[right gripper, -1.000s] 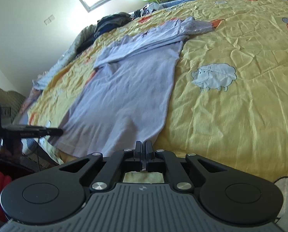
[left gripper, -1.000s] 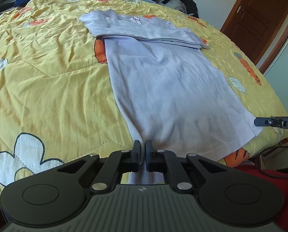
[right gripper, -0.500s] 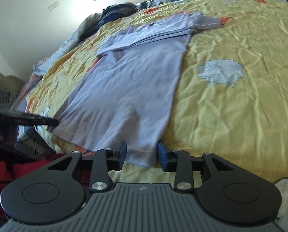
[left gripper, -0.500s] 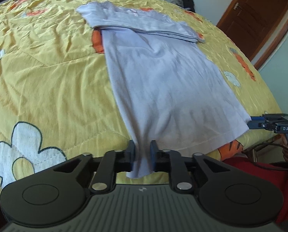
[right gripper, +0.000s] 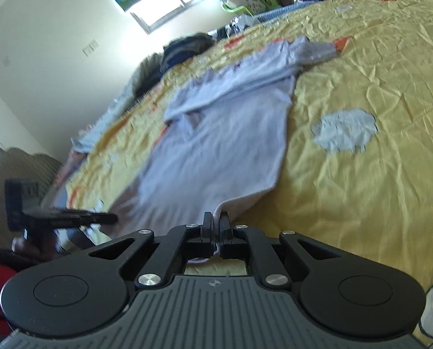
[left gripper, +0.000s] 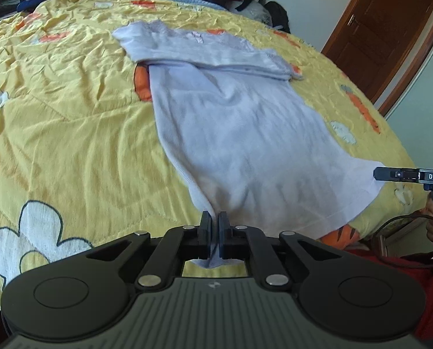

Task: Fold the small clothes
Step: 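Lift the hem with both grippers and carry it toward the collar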

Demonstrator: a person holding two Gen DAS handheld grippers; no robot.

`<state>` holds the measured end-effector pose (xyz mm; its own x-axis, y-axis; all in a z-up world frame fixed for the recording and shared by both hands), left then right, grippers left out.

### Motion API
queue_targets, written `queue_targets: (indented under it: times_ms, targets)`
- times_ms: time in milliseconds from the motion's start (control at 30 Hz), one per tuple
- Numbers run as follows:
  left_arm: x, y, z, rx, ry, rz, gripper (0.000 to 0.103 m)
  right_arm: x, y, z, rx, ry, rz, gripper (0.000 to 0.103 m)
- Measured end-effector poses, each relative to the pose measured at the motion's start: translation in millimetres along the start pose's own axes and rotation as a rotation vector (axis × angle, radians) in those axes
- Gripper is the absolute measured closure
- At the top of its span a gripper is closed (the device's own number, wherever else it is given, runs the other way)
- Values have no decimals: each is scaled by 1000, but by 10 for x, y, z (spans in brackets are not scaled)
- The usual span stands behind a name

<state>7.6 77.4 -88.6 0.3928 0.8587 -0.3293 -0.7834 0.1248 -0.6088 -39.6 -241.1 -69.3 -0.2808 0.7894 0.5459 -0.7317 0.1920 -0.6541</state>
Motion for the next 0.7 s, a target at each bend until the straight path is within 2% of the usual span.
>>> queue_targets:
  times_ms: [100, 433, 700]
  targets:
    - [-37, -124, 66, -38, 30, 8, 98, 24, -151, 14, -32, 15, 17, 95]
    - [-105, -684, 185, -195, 61, 60, 98, 161, -624, -94, -143, 46, 99, 95]
    - [-105, -1014, 235, -291, 31, 91, 98, 153, -1001, -130, -250, 130, 154, 95]
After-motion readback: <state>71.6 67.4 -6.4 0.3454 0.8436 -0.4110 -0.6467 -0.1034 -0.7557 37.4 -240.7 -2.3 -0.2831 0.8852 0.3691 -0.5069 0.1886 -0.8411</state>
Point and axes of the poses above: each gripper's, at about its wrist camera, not at the fingertips, and z roughly against the way its jaws point, x to its left, y to its underside, the point moved 10 cm from there along -z, roughly the way its jaws point, and after that the axes turned 1 degree about z, right-handed, at the moved point
